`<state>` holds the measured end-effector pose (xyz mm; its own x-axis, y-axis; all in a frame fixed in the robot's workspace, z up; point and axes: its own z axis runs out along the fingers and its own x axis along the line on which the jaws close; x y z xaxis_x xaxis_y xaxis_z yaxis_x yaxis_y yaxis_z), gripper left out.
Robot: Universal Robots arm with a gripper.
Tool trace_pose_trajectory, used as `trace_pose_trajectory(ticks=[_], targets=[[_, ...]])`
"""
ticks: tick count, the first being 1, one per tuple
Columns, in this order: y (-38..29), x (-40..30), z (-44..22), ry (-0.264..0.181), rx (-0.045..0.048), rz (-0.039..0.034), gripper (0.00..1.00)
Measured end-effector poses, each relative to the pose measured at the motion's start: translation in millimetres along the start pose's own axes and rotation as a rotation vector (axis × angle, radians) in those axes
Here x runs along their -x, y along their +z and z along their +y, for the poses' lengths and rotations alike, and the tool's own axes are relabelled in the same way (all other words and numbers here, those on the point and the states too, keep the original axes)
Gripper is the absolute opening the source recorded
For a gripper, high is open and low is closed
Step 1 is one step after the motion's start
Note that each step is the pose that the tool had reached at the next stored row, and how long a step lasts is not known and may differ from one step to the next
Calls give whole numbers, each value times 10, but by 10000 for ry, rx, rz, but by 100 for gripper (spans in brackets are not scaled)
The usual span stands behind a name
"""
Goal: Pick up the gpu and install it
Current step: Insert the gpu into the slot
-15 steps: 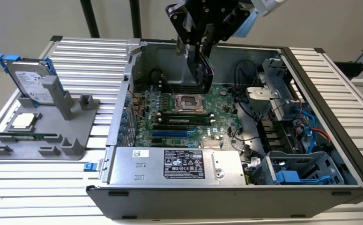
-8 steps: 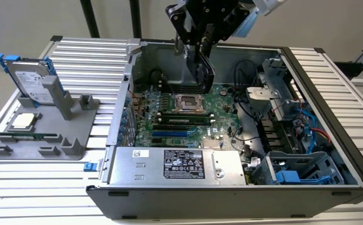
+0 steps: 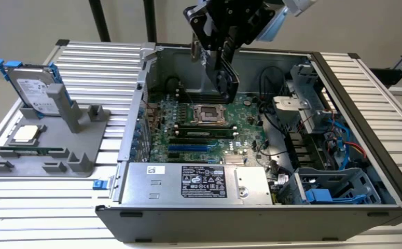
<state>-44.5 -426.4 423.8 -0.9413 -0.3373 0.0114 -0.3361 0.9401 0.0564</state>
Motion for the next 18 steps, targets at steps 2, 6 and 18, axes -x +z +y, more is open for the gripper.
trace_pose_trajectory(ticks=[2,6,18], targets=[[0,0,0,-114,-1,6,0],[0,0,0,-347,-4,20,0],[0,1,2,-1019,-11,58,0]])
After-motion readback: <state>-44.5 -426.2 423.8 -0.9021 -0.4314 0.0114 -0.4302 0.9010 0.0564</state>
